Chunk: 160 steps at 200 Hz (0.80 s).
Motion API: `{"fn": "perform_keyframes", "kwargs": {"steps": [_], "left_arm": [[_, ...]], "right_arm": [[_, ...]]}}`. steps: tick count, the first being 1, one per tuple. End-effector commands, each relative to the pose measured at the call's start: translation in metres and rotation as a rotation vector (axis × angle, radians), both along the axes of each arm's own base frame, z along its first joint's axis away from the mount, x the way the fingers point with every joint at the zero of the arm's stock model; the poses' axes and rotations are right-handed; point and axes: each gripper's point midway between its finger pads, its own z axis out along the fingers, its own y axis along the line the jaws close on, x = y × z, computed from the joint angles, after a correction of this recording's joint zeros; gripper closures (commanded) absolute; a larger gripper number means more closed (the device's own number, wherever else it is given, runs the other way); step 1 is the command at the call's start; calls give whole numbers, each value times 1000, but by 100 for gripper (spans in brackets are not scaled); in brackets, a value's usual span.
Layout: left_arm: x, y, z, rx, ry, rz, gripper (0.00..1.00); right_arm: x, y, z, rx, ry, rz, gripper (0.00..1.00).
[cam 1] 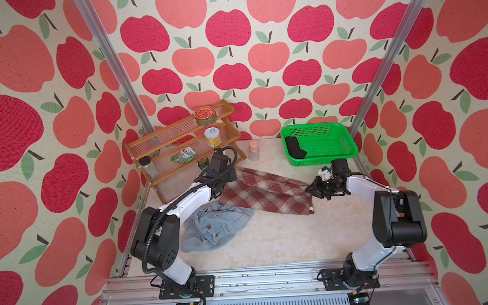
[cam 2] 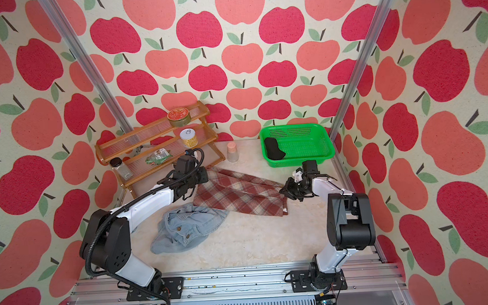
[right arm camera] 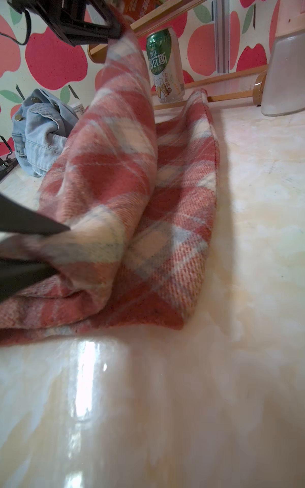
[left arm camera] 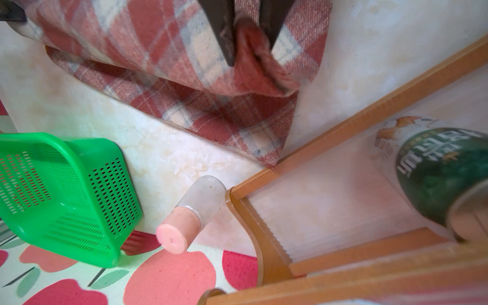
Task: Roll up the skirts
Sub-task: Fold the skirt at the center of the board.
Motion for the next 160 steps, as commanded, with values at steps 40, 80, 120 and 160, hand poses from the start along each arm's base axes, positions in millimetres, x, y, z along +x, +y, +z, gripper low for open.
{"fn": "perform_keyframes", "kwargs": {"steps": [40, 80, 120, 160], "left_arm": [[29, -10, 20, -8, -26, -22, 54], [27, -9, 41, -10, -80, -35, 59], [6, -13, 20, -70, -33, -33, 100], [-8, -18, -28, -117, 95, -17, 100]], "right_arm": [[22, -13, 45, -66, -143, -30, 30], [2, -5, 76, -66, -231, 11, 75], [-18, 46, 89, -59, -293, 159, 100], [-20, 105, 63, -29, -236, 281, 65]]}}
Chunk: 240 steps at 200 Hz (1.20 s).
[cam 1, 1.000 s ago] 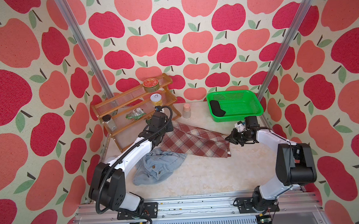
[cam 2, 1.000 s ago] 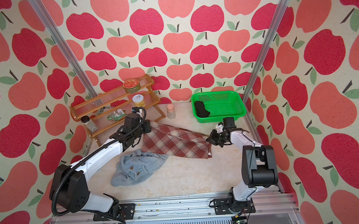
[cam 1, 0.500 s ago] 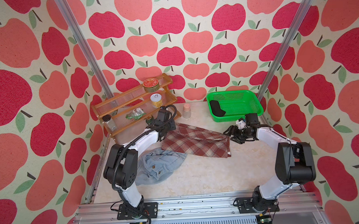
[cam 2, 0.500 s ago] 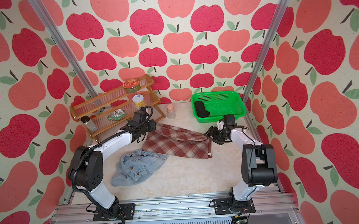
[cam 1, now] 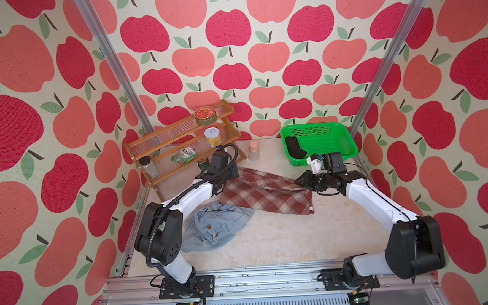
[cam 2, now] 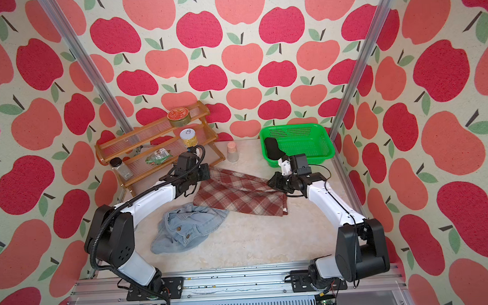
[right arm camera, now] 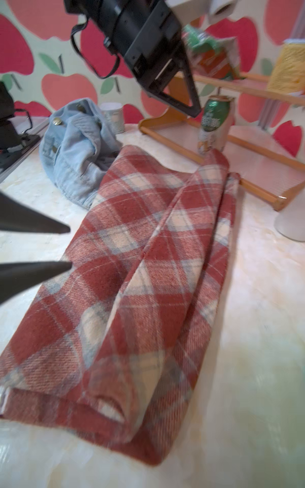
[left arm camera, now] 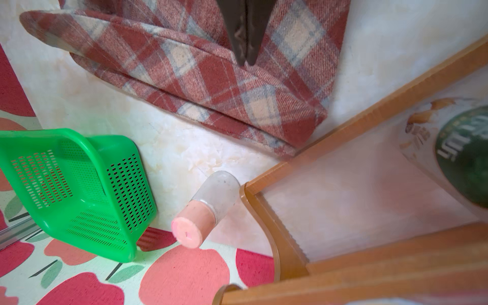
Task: Roll up the skirts
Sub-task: Fold the skirt at the center of the board.
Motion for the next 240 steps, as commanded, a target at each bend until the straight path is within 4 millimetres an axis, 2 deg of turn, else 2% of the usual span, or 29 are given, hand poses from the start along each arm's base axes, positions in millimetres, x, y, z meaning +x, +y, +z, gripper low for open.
{"fn": "perform_keyframes", "kwargs": {"steps": [1, 14, 51, 68, 86, 124, 140, 172, 240], "left_arm": [[-10, -7, -29, -42, 84, 4, 100], [-12, -6, -36, -33, 98, 10, 100], [-9, -14, -47, -36, 105, -12, 100], [-9, -21, -55, -34, 114, -29, 100], [-10, -27, -68, -35, 137, -34, 100], [-9, -31, -85, -38, 161, -36, 100], [-7, -32, -86, -30, 160, -39, 100], [0, -32, -82, -7, 141, -48, 100], [39, -45, -75, 30, 75, -80, 100]], "right_arm": [[3, 27, -17, -2, 30, 47, 65], [5, 40, -31, 11, 40, 60, 66], [19, 57, -57, 63, 73, 44, 69], [19, 67, -67, 71, 98, 64, 77], [16, 76, -81, 57, 118, 82, 100], [15, 88, -108, 36, 168, 97, 100], [21, 89, -111, 26, 168, 89, 100], [40, 87, -101, -14, 125, 76, 100], [94, 64, -77, -102, 48, 24, 100]]}}
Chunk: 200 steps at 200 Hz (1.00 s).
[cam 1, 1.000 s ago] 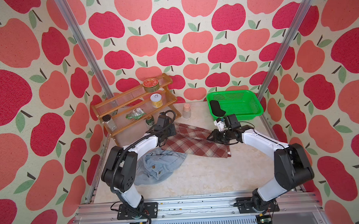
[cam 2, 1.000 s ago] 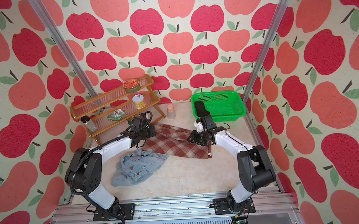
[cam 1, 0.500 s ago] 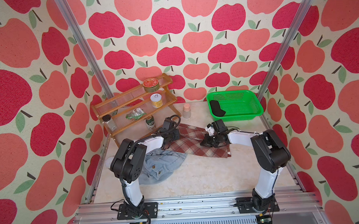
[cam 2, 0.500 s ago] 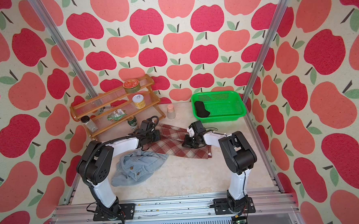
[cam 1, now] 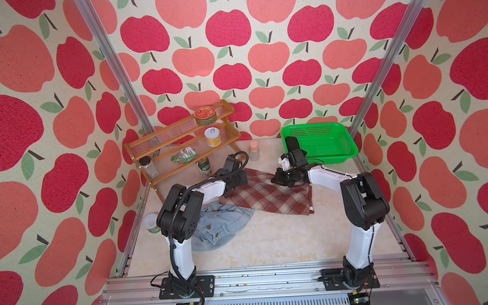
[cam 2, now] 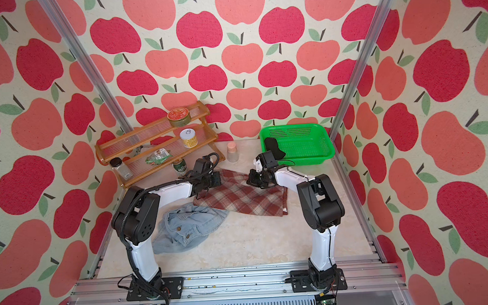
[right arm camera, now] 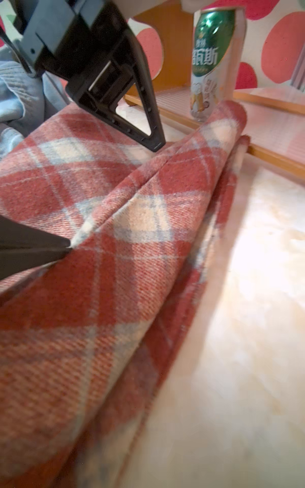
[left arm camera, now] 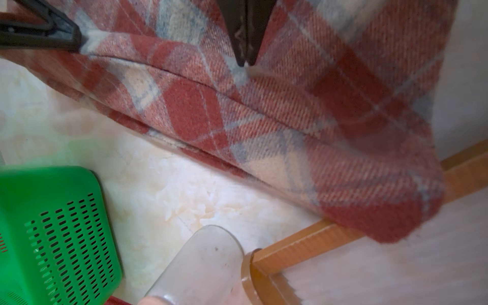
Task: Roll up the skirts
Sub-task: Fold the skirt at the center of the board.
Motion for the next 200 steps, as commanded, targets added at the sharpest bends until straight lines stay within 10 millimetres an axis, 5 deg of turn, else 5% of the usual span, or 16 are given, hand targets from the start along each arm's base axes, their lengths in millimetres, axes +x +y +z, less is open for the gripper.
{"fn": "perform_keyframes", "kwargs": {"steps": [1, 56, 96, 109, 118, 131, 162, 180, 194, 200], "left_arm": [[17, 0, 1, 29, -34, -9, 100], [46, -7, 13, 43, -73, -31, 100], [54, -7, 28, 34, -93, -33, 100], [48, -8, 48, 5, -148, -41, 100], [40, -10, 65, -14, -201, -59, 100], [24, -18, 95, -19, -303, -115, 94], [-44, -47, 168, 45, -637, -319, 77], [-78, -60, 194, 107, -755, -381, 64], [-99, -70, 211, 127, -816, -433, 46], [-104, -71, 218, 118, -832, -440, 28]], "right_arm": [[14, -18, -9, -76, 15, -14, 100], [28, -44, 43, -83, -68, -29, 100], [-13, -64, 76, -103, -113, 2, 97], [-30, -80, 73, -114, -102, -15, 80], [-41, -92, 69, -113, -92, -35, 53], [-54, -114, 64, -98, -82, -92, 34], [-77, -166, 59, 16, -78, -254, 30], [-83, -186, 65, 88, -84, -316, 26], [-87, -191, 76, 110, -123, -334, 15], [-88, -191, 82, 115, -147, -329, 9]]}}
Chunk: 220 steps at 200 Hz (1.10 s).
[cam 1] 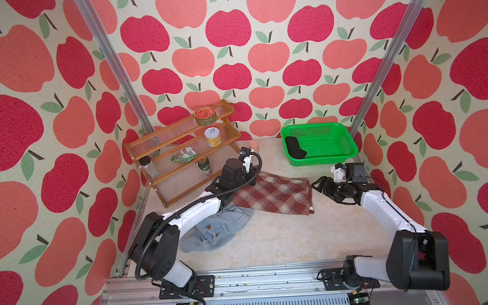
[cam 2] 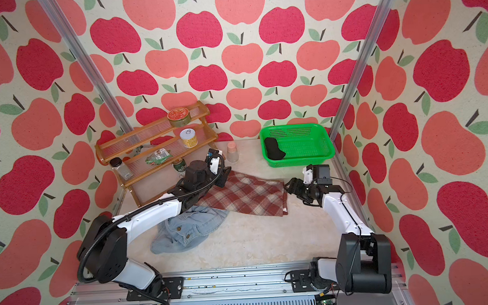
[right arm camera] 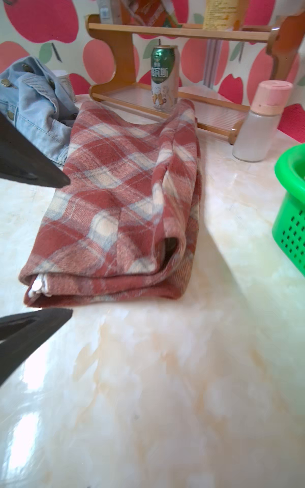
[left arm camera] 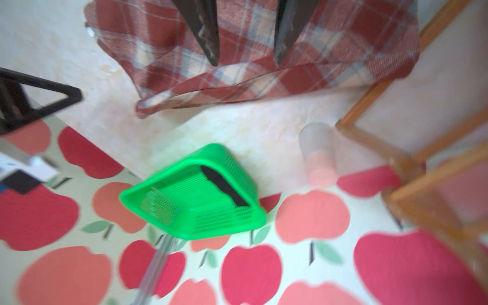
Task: Roll up the skirts
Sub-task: Fold the skirt at the center of the board, then roll the skirt at the center of the board.
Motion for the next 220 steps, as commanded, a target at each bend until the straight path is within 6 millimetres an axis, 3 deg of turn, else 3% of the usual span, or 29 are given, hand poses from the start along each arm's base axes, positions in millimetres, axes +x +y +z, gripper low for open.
{"fn": "perform_keyframes", "kwargs": {"steps": [1, 4, 7, 44, 67, 78, 92, 103, 125, 139, 186, 203, 220], "left_arm": [[-15, -3, 32, 55, -190, -31, 23], [-16, -3, 36, 40, -190, -34, 4], [-18, -2, 40, 18, -186, -39, 0], [3, 12, 84, -244, -20, -71, 0], [10, 9, 85, -324, 87, -176, 1], [-4, -6, 88, -309, 90, -343, 0], [-24, -29, 72, -155, 79, -391, 1], [-43, -53, 53, 72, -52, -366, 1], [-71, -95, 3, 476, -251, -342, 1], [-80, -111, -27, 625, -340, -324, 1], [-108, -155, -116, 857, -408, -322, 0], [-117, -172, -137, 890, -412, -325, 0], [-116, -177, -156, 902, -358, -316, 0]], "right_arm": [[-1, 9, 37, 86, -128, 31, 8], [-2, 10, 40, 87, -140, 33, 2], [-3, 11, 43, 93, -153, 37, 1], [-5, 15, 75, 188, -282, 48, 1], [-2, 10, 77, 231, -286, 27, 1], [-1, 6, 74, 246, -273, 11, 1], [1, 0, 69, 266, -252, -16, 1], [2, -9, 63, 279, -228, -51, 1], [6, -33, 43, 349, -172, -162, 1], [10, -47, 35, 408, -163, -230, 1], [14, -61, 35, 398, -172, -274, 1], [14, -62, 35, 380, -170, -269, 1], [14, -63, 35, 374, -164, -273, 1]]}}
